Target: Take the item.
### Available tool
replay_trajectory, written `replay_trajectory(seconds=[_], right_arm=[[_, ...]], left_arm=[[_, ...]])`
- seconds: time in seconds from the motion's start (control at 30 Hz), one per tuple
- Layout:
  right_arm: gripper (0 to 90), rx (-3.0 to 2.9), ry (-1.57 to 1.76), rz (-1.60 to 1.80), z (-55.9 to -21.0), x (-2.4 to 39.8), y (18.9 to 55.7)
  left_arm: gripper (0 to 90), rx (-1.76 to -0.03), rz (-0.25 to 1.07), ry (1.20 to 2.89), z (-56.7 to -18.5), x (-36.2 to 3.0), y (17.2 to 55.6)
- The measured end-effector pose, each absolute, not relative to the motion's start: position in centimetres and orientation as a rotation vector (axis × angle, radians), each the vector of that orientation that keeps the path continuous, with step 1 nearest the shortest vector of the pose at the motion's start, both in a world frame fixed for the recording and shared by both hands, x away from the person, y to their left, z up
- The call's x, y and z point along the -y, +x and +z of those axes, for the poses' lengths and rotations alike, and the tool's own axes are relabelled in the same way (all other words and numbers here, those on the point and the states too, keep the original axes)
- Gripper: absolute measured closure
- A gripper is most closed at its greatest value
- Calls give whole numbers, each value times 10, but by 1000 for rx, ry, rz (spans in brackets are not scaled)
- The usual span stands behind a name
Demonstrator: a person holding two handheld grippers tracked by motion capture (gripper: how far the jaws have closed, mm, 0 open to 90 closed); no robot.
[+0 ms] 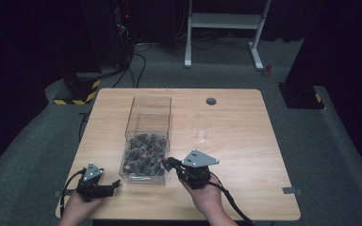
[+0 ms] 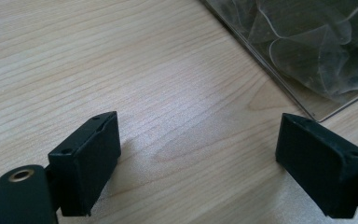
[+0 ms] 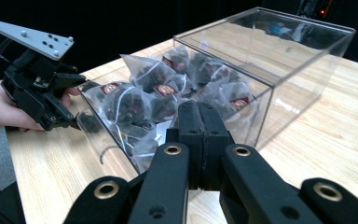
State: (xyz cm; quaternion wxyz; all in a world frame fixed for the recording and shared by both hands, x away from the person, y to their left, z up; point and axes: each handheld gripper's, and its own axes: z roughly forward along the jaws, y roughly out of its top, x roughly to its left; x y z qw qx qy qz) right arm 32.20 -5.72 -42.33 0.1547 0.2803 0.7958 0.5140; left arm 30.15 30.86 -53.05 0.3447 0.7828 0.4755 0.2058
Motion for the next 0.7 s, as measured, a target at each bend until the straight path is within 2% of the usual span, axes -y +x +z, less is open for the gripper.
replay_trajectory(seconds=[0.7], right_arm=[[900, -2267, 874, 1414, -437, 86, 325]], left_arm=[[143, -1235, 535, 2033, -530, -309, 302]])
